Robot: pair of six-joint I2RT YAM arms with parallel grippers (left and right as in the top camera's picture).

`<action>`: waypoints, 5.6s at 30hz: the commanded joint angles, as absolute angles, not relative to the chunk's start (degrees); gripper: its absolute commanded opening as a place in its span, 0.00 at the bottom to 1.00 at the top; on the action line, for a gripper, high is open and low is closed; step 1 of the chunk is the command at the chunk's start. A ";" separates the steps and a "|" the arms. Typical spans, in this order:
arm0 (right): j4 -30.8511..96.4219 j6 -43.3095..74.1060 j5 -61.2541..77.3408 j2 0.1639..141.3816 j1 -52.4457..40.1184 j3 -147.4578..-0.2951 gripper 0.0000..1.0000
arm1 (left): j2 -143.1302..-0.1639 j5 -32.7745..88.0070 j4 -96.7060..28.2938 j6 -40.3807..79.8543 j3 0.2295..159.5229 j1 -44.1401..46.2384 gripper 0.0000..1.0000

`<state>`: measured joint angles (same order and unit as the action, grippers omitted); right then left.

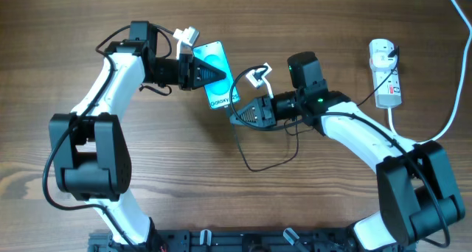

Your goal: Plug charger to phone and switch on socket

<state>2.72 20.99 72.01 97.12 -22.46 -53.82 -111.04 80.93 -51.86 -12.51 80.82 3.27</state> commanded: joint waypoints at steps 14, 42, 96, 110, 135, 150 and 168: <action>-14.57 35.99 65.30 97.30 -21.69 -54.72 0.04 | -109.62 83.53 -52.31 -11.75 80.62 3.66 0.04; -13.69 28.32 68.99 97.30 -21.69 -54.72 0.98 | -109.62 82.85 -51.90 -11.75 80.62 3.66 0.04; 7.20 28.97 42.81 109.08 -23.27 -54.72 0.04 | -109.62 53.25 -45.82 -11.73 80.62 1.58 1.00; 2.24 29.95 35.57 113.10 -23.59 -54.72 0.23 | -109.62 52.73 -45.82 -11.75 80.62 1.63 1.00; 7.14 27.03 22.11 110.98 -23.90 -54.78 0.73 | -109.62 32.21 -45.82 -11.75 80.62 1.63 1.00; 9.56 30.44 10.63 108.90 -24.91 -56.38 1.00 | -109.62 32.21 -45.82 -11.75 80.62 1.63 1.00; 9.43 29.98 -1.76 105.75 -27.94 -56.60 1.00 | -109.62 32.21 -45.82 -11.75 80.62 1.63 1.00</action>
